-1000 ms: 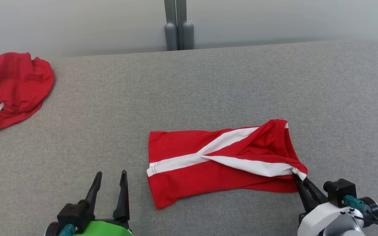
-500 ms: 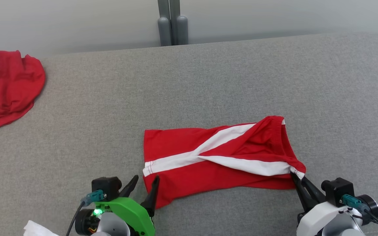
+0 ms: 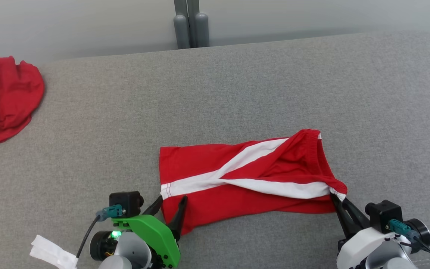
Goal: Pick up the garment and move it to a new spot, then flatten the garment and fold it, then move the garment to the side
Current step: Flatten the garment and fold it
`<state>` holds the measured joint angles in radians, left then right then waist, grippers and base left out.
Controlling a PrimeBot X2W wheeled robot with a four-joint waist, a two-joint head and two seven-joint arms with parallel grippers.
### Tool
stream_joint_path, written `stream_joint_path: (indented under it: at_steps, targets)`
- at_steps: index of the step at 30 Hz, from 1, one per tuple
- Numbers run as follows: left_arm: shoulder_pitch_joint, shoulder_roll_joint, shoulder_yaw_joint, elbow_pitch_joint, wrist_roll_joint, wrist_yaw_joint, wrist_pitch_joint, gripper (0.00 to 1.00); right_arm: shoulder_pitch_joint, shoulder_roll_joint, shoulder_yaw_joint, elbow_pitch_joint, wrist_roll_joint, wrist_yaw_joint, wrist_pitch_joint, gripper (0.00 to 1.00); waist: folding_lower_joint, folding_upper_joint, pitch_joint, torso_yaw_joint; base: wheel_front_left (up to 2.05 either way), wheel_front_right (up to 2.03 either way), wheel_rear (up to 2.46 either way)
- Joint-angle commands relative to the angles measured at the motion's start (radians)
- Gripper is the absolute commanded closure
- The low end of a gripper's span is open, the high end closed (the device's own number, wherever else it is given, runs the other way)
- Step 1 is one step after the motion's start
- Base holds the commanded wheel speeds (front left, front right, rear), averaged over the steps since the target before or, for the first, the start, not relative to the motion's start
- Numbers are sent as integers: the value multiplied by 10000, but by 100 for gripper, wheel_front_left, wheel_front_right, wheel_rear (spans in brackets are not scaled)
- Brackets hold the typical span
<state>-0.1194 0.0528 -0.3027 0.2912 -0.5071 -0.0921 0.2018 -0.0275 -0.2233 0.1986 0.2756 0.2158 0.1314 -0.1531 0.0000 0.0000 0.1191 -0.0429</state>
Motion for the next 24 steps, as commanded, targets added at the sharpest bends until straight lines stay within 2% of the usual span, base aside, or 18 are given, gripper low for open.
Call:
stream_joint_path:
  at_steps: [1,4,8,10,12,16,18,20,22,24]
  targets:
    - [-183,39,25,17,-84,79,48,0,-146,17,-2,36,-71,-13,-88,100,0,0,11,-17,0,0,0]
    - [-307,32,100,155,-197,298,155,0,-190,34,39,69,-62,-13,-134,100,0,0,36,-51,0,0,0]
    - [-454,29,132,275,-322,345,187,0,-258,38,116,130,-31,-13,-180,100,0,0,72,-108,0,0,0]
    - [-506,25,126,298,-333,360,200,17,-294,38,135,171,-11,-13,-202,100,0,0,87,-127,0,0,0]
    - [-557,22,86,333,-356,394,217,55,-335,37,152,203,-8,-13,-239,100,0,0,97,-146,0,0,0]
    - [-632,41,26,402,-286,476,254,90,-382,24,171,248,-7,-13,-282,100,0,0,129,-186,0,0,0]
    - [-666,39,39,405,-344,494,223,95,-394,15,167,256,-11,-13,-316,100,0,0,141,-201,0,0,0]
    - [-674,37,62,405,-398,495,186,94,-404,21,166,264,-29,-14,-324,100,0,0,143,-211,0,0,0]
    - [-683,36,60,436,-427,516,155,100,-415,35,178,263,-39,-14,-331,100,0,0,140,-221,0,0,0]
    - [-680,35,109,442,-455,544,38,100,-424,35,190,259,-41,-14,-342,100,0,0,131,-227,0,0,0]
